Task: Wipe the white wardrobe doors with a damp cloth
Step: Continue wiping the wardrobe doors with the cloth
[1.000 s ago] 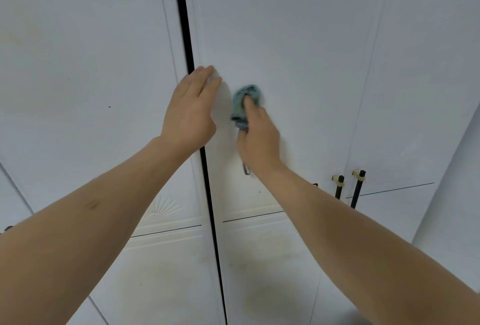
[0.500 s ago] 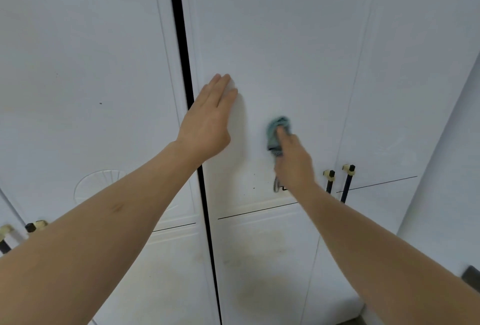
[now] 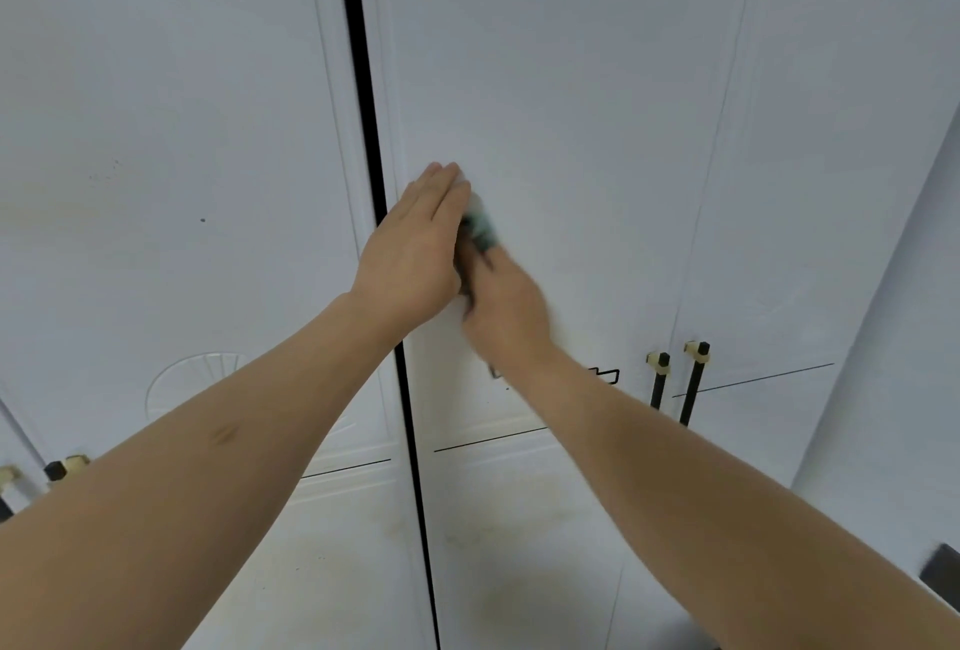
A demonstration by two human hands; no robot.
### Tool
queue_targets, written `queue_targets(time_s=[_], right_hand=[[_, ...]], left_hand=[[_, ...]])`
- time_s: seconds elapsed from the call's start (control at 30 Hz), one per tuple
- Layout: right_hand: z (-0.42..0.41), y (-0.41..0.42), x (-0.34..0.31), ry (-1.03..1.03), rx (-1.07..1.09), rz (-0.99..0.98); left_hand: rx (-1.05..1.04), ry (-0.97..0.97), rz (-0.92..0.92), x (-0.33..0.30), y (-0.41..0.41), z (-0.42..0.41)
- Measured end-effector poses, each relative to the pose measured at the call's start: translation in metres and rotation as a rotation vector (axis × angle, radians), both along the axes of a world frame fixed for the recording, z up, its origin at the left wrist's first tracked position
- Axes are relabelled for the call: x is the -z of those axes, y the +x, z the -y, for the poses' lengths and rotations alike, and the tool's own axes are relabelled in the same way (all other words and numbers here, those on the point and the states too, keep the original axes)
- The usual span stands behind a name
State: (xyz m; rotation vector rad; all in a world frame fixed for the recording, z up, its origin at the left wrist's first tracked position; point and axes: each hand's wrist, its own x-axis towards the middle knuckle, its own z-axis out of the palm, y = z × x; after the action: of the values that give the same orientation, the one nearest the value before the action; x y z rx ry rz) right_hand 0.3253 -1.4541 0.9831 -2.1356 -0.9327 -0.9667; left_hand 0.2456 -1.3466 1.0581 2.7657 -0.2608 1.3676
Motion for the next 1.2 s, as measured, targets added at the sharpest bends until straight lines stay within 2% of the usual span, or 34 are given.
queue_targets(time_s=[0.1, 0.17, 0.23, 0.3, 0.43, 0.57, 0.73, 0.87, 1.0, 1.1, 1.13, 1.2], right_hand=[[-0.007, -0.009, 0.01, -0.205, -0.06, 0.089], [0.007, -0.003, 0.002, -0.239, -0.055, 0.138], [0.029, 0.012, -0.009, -0.148, -0.014, 0.132], [0.059, 0.033, -0.019, 0.031, 0.069, 0.064], [0.124, 0.071, -0.038, 0.343, 0.251, -0.256], [0.143, 0.086, -0.037, 0.429, 0.319, -0.347], [0.101, 0.062, -0.014, 0.521, 0.338, -0.447], [0.06, 0.02, -0.003, 0.447, 0.144, -0.485], [0.043, -0.008, -0.021, 0.213, -0.371, -0.628], [0.05, -0.014, -0.045, 0.144, -0.57, -0.759], [0.056, -0.014, -0.054, 0.159, -0.59, -0.799], [0.069, -0.011, -0.069, 0.198, -0.579, -0.856]], left_hand=[[-0.045, 0.008, -0.022, 0.0, 0.001, 0.002], [-0.06, 0.026, -0.034, -0.002, 0.0, 0.003], [-0.072, 0.042, -0.042, -0.005, -0.002, 0.004], [-0.093, 0.054, -0.039, -0.006, -0.004, 0.006], [-0.117, 0.079, -0.028, -0.008, -0.007, 0.008], [-0.124, 0.064, -0.022, -0.007, -0.005, 0.008], [-0.119, 0.01, -0.057, -0.011, -0.007, 0.011], [-0.101, -0.01, -0.053, -0.009, -0.006, 0.012], [-0.078, 0.051, -0.014, -0.008, 0.0, 0.014], [0.0, 0.059, -0.059, -0.012, -0.002, 0.015], [0.061, -0.007, -0.129, -0.013, -0.006, 0.016], [0.197, -0.278, -0.343, -0.018, -0.015, 0.021]])
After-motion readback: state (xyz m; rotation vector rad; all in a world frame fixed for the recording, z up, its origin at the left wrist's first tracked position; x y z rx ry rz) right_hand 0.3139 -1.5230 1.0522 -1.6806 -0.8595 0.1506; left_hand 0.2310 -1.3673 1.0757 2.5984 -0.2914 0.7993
